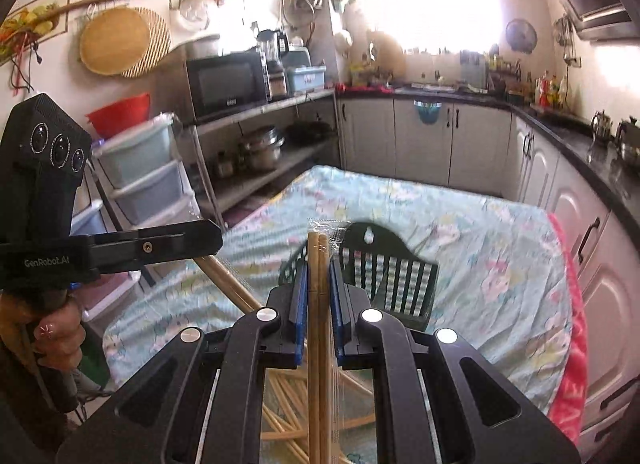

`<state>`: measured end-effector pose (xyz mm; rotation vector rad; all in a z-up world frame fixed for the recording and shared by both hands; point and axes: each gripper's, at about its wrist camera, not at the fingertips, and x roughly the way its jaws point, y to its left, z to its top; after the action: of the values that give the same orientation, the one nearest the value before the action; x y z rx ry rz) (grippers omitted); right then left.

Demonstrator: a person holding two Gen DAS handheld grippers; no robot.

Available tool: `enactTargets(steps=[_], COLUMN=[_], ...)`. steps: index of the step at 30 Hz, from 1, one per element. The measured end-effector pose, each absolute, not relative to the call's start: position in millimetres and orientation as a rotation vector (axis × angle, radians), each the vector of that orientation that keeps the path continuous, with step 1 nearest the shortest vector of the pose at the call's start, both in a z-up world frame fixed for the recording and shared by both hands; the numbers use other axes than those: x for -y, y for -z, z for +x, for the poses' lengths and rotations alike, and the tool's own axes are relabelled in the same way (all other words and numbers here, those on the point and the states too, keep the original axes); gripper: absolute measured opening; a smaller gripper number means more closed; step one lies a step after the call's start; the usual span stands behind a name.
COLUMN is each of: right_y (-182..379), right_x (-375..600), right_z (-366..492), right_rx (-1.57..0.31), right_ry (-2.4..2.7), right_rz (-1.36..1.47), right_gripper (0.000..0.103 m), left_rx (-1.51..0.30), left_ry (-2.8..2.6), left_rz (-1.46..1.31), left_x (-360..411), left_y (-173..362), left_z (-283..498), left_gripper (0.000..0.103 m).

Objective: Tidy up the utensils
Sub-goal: 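Lift the chopsticks upright with both grippers and carry them over the green basket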

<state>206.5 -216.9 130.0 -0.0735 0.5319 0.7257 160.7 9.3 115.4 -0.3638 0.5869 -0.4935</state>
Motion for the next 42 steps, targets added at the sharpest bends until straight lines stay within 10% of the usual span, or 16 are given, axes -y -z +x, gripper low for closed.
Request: enactTargets(steps=[19,42], right_y=[-212.8,-134.4], right_x=[246.0,211.9], right_z=[240.8,319.8], right_rx=[-0.205,-0.013], right_ry=[-0.640,-0.561], right_rz=[0.038,0.095], right_gripper=[0.011,0.011], left_rx=[-0.430,-0.583], left_ry=[0.402,0.229], left_rz=[-0.274,-0.206], left_x=[-36.8,-59.5], left_y=[-214.0,-137.8], left_z=[186.0,228.2], left_gripper=[0.002,0.002])
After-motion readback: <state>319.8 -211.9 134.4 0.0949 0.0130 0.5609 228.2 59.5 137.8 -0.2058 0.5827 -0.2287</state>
